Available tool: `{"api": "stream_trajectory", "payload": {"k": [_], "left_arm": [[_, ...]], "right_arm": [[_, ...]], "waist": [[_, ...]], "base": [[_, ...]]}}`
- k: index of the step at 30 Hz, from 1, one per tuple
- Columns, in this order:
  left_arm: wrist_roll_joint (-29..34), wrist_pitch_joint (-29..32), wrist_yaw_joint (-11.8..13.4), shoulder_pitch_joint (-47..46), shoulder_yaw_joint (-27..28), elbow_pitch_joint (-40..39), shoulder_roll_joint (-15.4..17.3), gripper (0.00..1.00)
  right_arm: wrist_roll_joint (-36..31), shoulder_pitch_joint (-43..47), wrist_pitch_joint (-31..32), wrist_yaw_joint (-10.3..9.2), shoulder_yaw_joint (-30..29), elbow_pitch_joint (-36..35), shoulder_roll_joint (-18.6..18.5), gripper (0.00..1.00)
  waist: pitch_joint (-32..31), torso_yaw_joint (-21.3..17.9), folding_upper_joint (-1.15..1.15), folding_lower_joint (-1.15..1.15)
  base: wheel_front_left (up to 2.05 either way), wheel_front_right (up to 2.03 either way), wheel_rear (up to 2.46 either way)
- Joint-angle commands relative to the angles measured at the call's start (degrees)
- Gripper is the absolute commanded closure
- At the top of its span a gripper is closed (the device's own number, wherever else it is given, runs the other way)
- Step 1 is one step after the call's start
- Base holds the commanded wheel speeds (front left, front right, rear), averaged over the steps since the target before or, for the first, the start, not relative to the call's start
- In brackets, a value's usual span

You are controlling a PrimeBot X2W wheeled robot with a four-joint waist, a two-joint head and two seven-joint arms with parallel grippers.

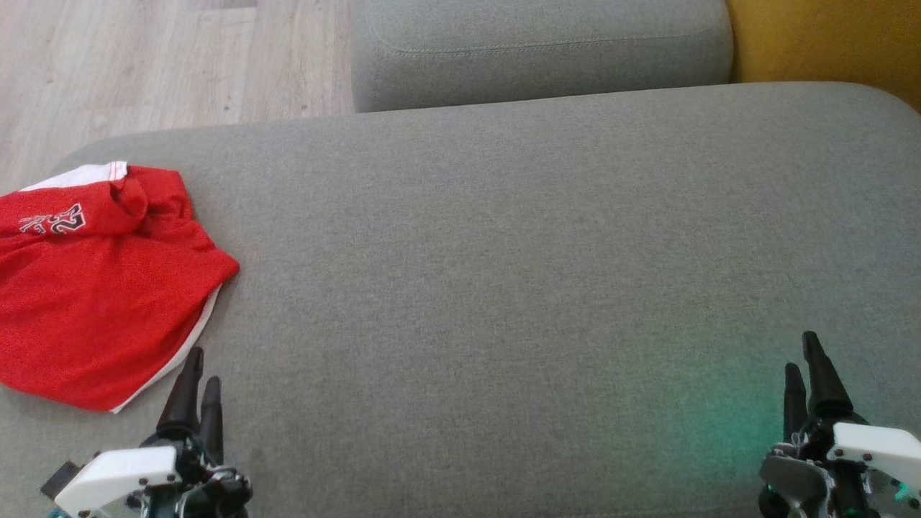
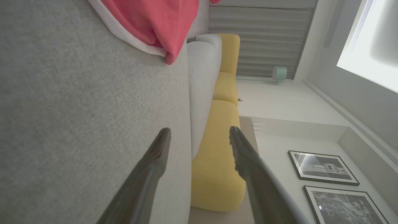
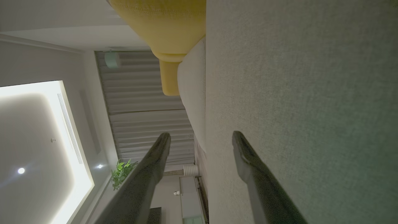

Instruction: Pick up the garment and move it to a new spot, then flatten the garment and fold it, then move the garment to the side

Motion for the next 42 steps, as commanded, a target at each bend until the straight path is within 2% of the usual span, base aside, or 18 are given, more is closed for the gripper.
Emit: {"api": "stream_trajectory", "payload": {"k": [1, 15, 42], "left_arm": [[0.61, -0.62, -0.02, -2.85, -0.53, -2.19, 0.55, 0.00], [4.75, -2.80, 0.82, -2.58, -1.90, -3.35, 0.62, 0.00], [27.13, -7.32, 2.88, -2.13, -5.03, -4.23, 1.68, 0.00]], "right_arm": [[-0.87, -2.10, -0.70, 0.00, 0.54, -2.25, -0.11, 0.00], [-7.08, -1.92, -2.94, -0.01, 2.19, -3.67, -0.58, 0.00], [-34.05, -1.86, -7.51, -0.02, 6.67, -8.33, -1.45, 0.00]], "waist": [[-0.02, 0.00, 0.00, 0.00], [-0.05, 0.00, 0.00, 0.00], [-0.09, 0.02, 0.00, 0.00]], "base": [[0.00, 0.00, 0.00], [0.00, 0.00, 0.00], [0.00, 0.00, 0.00]]}}
